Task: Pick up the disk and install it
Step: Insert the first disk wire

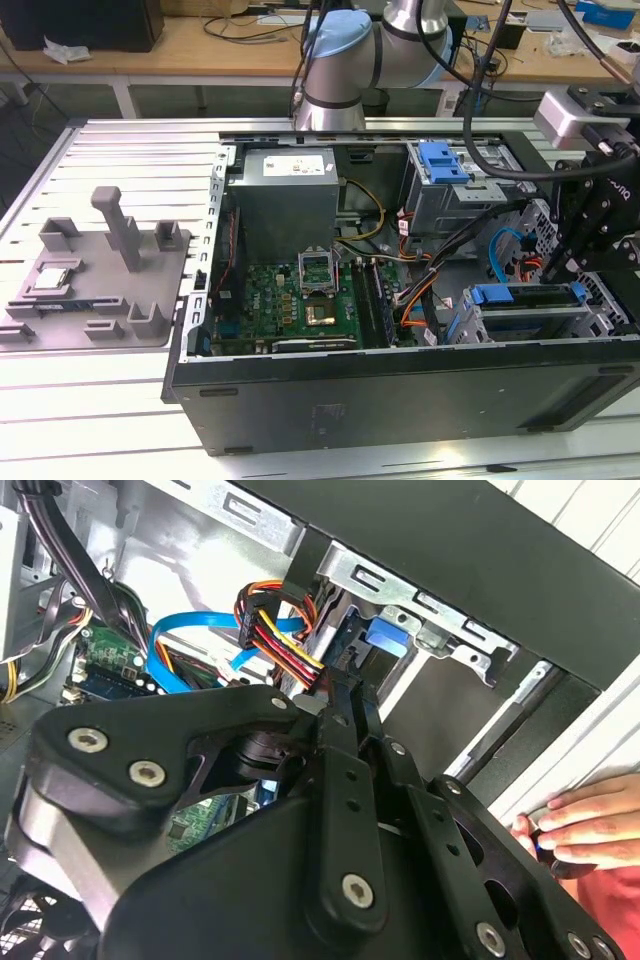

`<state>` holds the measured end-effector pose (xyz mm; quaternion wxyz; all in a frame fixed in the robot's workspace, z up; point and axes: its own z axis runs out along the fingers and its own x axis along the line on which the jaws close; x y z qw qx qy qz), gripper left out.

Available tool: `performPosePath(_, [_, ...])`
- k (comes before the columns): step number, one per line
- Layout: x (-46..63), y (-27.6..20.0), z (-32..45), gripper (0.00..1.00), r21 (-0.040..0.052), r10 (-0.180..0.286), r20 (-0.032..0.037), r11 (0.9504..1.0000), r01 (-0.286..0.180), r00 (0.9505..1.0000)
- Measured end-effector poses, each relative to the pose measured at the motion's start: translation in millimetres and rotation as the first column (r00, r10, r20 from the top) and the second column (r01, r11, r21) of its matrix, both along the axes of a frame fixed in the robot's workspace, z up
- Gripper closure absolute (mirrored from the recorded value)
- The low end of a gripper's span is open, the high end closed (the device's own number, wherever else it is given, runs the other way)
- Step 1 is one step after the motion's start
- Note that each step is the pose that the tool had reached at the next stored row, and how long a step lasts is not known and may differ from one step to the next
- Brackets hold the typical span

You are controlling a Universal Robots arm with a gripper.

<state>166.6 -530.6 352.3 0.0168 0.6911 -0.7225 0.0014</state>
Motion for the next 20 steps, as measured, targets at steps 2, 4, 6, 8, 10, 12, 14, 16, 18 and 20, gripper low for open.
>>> performPosePath(2, [0.0, -0.1, 0.0, 0.84, 0.0, 0.0, 0.0, 1.0, 0.0, 1.0])
performPosePath(4, [0.0, -0.1, 0.0, 0.84, 0.0, 0.0, 0.0001, 1.0, 0.0, 1.0])
performPosePath(6, [0.0, -0.1, 0.0, 0.84, 0.0, 0.0, 0.0001, 1.0, 0.0, 1.0])
performPosePath(8, [0.0, -0.2, -0.1, 0.84, 0.0017, 0.0, 0.0, 1.0, 0.0, 1.0])
performPosePath(10, [0.0, -0.2, -0.2, 0.84, 0.0061, 0.0, 0.0, 1.0, 0.0, 1.0])
performPosePath(12, [0.0, -1.3, -0.3, 0.84, 0.0114, 0.0, 0.0, 0.9999, 0.0, 1.0])
performPosePath(14, [0.0, -2.1, -0.3, 0.84, 0.0117, 0.0, 0.0, 0.9999, 0.0, 1.0])
performPosePath(16, [0.0, -2.6, -0.4, 0.84, 0.0117, 0.0, 0.0, 0.9999, 0.0, 1.0])
performPosePath(18, [0.0, -2.8, -0.4, 0.84, 0.0116, 0.001, 0.0, 0.9999, -0.001, 1.0])
performPosePath(20, [0.0, -2.8, -0.5, 0.84, 0.0116, 0.003, 0.0, 0.9999, -0.003, 1.0])
